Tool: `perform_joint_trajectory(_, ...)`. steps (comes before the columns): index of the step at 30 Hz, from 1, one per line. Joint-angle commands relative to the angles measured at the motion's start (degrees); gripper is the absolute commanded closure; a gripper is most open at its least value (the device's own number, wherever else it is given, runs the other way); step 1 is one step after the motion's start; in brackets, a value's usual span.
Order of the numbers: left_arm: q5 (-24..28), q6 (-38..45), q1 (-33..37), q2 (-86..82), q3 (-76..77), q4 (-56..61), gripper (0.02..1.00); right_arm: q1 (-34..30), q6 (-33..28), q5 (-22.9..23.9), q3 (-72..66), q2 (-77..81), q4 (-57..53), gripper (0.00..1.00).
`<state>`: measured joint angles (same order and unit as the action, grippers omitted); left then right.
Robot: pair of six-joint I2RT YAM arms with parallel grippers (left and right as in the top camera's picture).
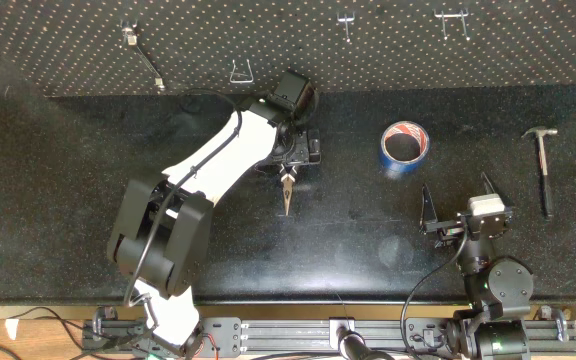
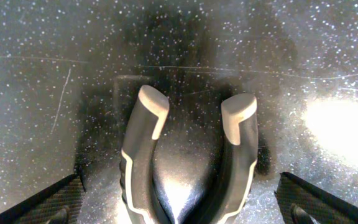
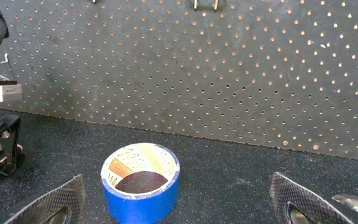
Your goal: Place Tools Onto Pegboard
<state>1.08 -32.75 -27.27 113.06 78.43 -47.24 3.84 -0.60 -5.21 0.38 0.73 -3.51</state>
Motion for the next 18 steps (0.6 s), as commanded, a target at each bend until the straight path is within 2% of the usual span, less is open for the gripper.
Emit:
perform_joint_trajectory(1,-0.57,4.66,0.24,1.46,1.38,0.09,0.023,0.35,-0.79,0.31,-0.15,-0.44,-0.33,0.034)
perform_joint_trajectory(7,-0.61,6.75,0.24,3.76,1.38,-0.11,0.023,0.35,-0.79,0.31,-0.15,-0.44,-0.33,0.034)
perform_joint_trajectory(18,-1.07,5.31,0.20,5.57,1.38,-1.42,0.023,0.35,-0.79,0.31,-0.15,-0.44,-0.33,0.034)
